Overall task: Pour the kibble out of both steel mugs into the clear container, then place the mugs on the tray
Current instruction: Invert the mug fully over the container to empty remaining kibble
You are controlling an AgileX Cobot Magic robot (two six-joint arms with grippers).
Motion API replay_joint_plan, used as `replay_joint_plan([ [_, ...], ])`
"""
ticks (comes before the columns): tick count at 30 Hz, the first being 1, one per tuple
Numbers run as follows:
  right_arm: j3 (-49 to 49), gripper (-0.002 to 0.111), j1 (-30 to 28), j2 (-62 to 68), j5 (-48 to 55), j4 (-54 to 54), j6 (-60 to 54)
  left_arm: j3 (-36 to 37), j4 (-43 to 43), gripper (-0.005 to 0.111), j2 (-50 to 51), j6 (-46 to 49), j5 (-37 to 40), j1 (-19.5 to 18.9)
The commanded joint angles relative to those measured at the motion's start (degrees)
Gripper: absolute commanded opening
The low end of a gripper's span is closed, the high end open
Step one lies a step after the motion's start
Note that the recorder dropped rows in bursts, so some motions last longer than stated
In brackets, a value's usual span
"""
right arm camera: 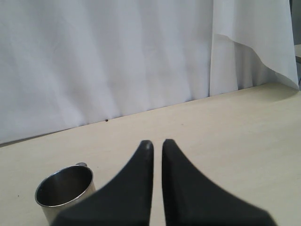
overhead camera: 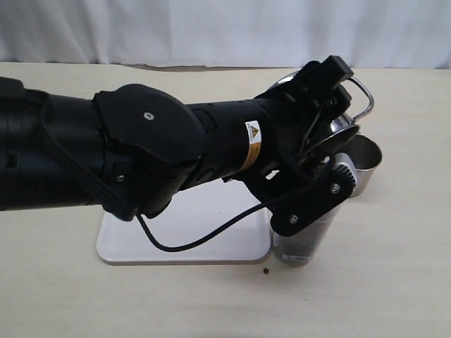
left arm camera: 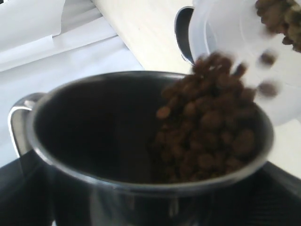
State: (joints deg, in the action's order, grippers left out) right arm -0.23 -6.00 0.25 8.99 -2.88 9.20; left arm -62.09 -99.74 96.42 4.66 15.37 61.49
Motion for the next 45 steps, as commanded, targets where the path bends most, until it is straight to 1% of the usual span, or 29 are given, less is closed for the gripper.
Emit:
replay_joint_plan([
  [1,0.23,0.005,0.08,-0.25,0.27,0.15,-0.05,-0.69,-0.20,0.000,-0.33,0.81,0.48,0.22],
  [6,0.23,0.005,0.08,-0.25,0.27,0.15,-0.05,-0.69,-0.20,0.000,-0.33,3.03,0.48,0.22],
  [25,0.23,0.005,0.08,-0.25,0.27,0.15,-0.05,-1.67,-0.20,0.000,-0.33,4.92,0.36,0.22],
  [33,0.23,0.005,0.08,-0.25,0.27,0.15,-0.05,-1.67,-0.20,0.000,-0.33,9.22,0.36,0.22],
  [37,0.23,0.005,0.08,-0.25,0.27,0.15,-0.05,-1.67,-0.20,0.000,-0.33,13.08,-0.04,0.22],
  [45,0.23,0.005,0.08,-0.25,0.27,0.15,-0.05,-1.67,-0.20,0.000,-0.33,16.71,-0.99,0.48],
])
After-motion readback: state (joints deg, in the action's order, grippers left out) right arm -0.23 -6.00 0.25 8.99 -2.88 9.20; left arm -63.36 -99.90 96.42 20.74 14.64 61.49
